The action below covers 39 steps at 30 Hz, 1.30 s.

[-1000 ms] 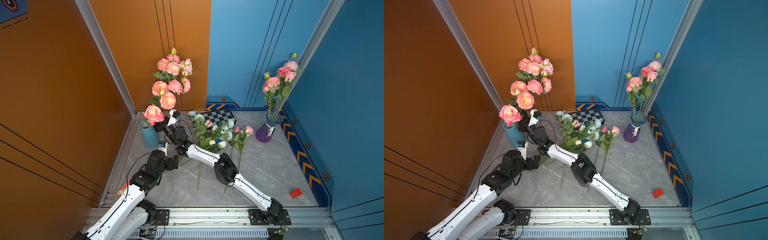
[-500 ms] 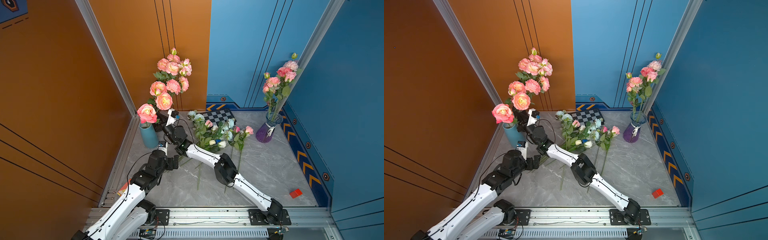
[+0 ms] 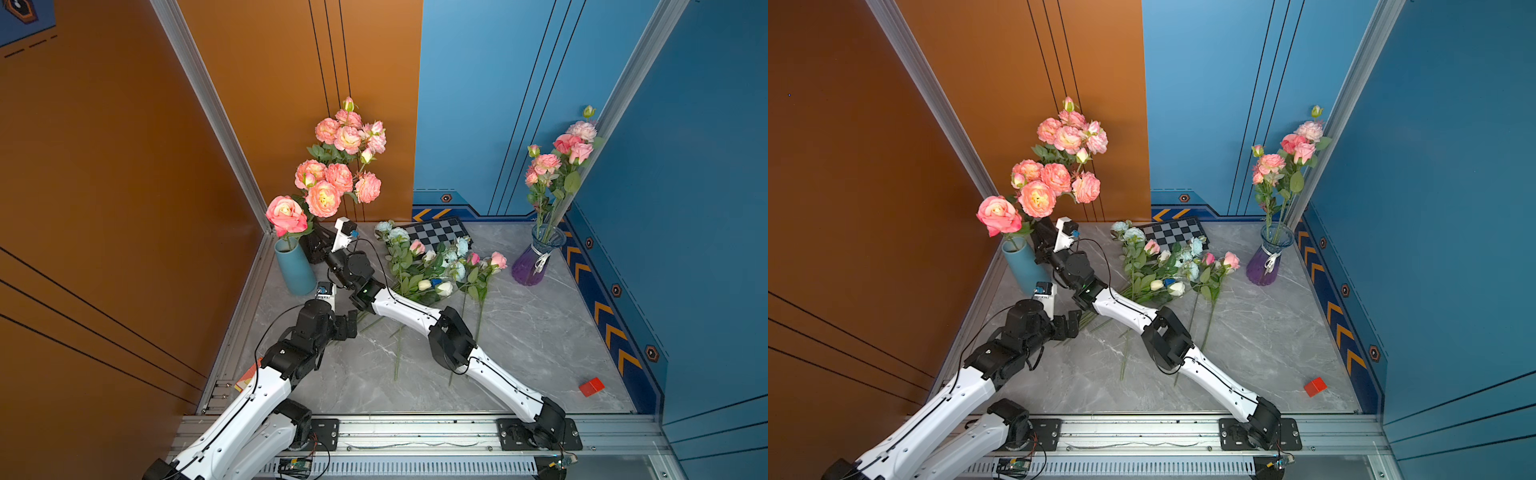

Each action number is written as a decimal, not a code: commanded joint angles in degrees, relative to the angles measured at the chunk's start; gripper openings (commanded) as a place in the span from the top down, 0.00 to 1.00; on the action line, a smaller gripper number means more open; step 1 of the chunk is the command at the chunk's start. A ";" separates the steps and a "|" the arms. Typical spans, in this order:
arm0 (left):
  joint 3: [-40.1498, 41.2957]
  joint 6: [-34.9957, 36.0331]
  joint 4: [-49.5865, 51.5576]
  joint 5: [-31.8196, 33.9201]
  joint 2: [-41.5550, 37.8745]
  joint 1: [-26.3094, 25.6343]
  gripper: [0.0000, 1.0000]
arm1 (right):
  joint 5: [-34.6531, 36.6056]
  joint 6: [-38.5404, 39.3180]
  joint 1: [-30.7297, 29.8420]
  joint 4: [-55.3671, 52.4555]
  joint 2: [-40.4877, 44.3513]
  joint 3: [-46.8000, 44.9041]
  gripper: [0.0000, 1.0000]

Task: Place the pink flowers into the vase
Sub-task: Place the flower in the vase.

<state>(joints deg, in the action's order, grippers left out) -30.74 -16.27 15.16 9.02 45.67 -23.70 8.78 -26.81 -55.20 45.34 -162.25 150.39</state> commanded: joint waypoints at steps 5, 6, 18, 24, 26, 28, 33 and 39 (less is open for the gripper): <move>-0.19 0.63 -0.83 0.63 0.18 0.23 0.01 | -1.96 -0.50 -0.17 0.36 2.37 -0.18 0.52; -0.28 0.63 -0.75 0.79 0.20 0.37 0.01 | -1.82 -0.76 -0.12 1.26 3.65 -2.46 0.48; -0.29 -0.16 -0.13 1.44 -0.37 2.84 0.01 | -2.41 -0.50 2.27 7.62 20.26 -28.63 0.06; -0.09 0.63 -0.22 1.79 -2.08 3.55 0.01 | 1.38 1.65 4.76 6.08 28.40 -39.93 0.00; -0.38 -0.72 -0.13 1.44 -1.76 4.91 0.02 | 2.78 1.99 5.90 3.66 31.81 -44.06 0.00; -0.24 -3.73 -0.54 -0.04 -0.92 7.14 0.01 | 3.43 2.22 6.95 2.32 35.56 -48.97 0.00; -0.38 -13.82 0.52 -1.15 1.99 13.33 0.02 | 3.07 1.40 9.84 -3.66 44.58 -59.60 0.00; 1.70 -28.38 1.37 -5.37 2.94 21.46 0.01 | -4.15 -0.81 12.39 -16.70 51.52 -64.77 0.00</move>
<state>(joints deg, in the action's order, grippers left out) -30.72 -34.98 15.70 7.49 48.14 -4.86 9.02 -26.09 -43.29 37.98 -114.15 86.85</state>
